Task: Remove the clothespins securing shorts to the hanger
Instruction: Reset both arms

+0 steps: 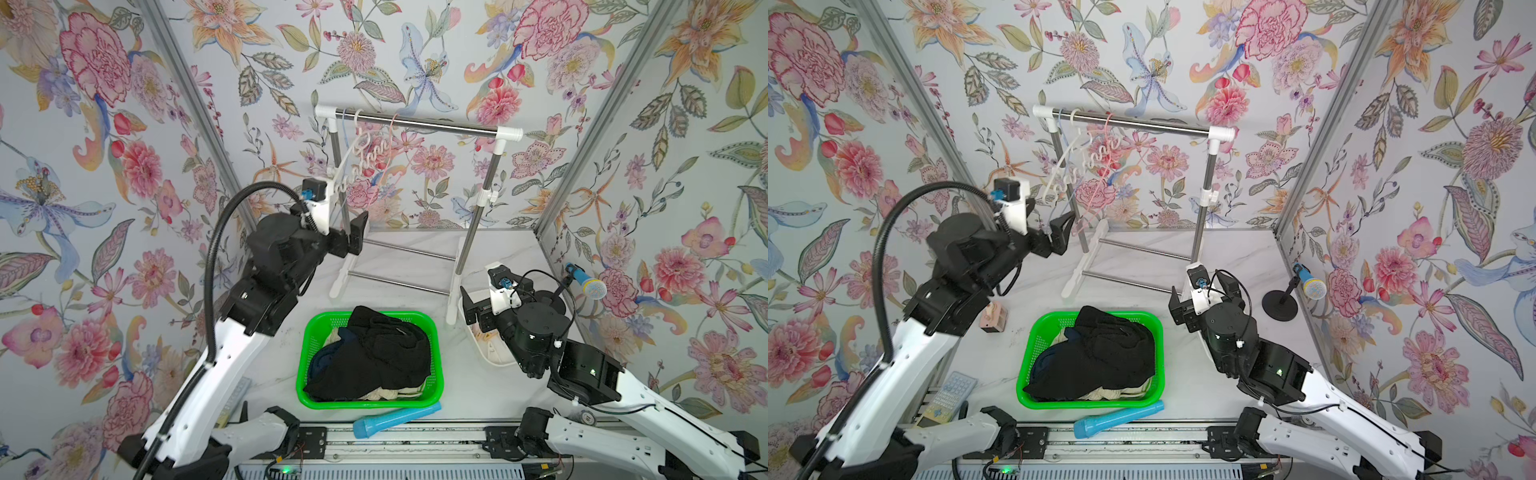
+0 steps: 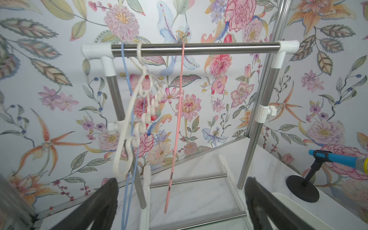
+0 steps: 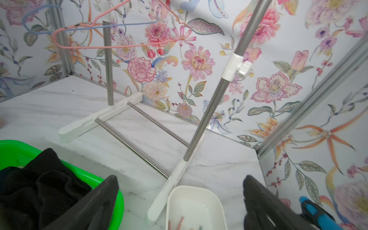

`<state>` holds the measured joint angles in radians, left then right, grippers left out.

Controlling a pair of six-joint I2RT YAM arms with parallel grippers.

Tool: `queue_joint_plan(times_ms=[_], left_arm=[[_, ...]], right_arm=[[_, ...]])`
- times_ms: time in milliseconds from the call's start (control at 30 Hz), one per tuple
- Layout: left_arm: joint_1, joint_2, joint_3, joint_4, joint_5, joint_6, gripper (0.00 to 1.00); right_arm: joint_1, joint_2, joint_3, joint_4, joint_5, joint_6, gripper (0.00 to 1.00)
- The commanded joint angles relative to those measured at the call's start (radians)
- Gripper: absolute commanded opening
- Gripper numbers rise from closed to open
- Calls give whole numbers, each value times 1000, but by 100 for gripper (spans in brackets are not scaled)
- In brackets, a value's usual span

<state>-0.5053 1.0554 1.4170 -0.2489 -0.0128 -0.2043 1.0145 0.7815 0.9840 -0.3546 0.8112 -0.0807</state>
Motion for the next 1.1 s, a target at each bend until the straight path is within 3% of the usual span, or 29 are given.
queue_joint_plan(times_ms=[0, 100, 200, 267, 433, 533, 767, 1067], left_arm=[[-3, -154, -175, 71, -249, -29, 99], [4, -293, -299, 64, -427, -37, 99], [31, -344, -385, 38, -518, -55, 99], [90, -338, -433, 28, -509, -76, 99], [315, -302, -582, 109, -365, -118, 99], [382, -296, -704, 241, -377, -102, 99], [389, -314, -1072, 769, -426, 53, 99], [417, -173, -1320, 1247, -310, 165, 99]], right_arm=[[-42, -31, -59, -4, 117, 56, 99], [-125, -56, -113, -4, 105, 90, 99], [-255, -71, -164, -3, 15, 138, 99], [-354, -74, -197, 5, -60, 161, 99], [-590, -35, -295, 90, -230, 174, 99], [-688, -7, -359, 190, -333, 151, 99], [-868, 32, -494, 441, -468, 104, 99], [-974, 84, -767, 950, -605, 52, 99]])
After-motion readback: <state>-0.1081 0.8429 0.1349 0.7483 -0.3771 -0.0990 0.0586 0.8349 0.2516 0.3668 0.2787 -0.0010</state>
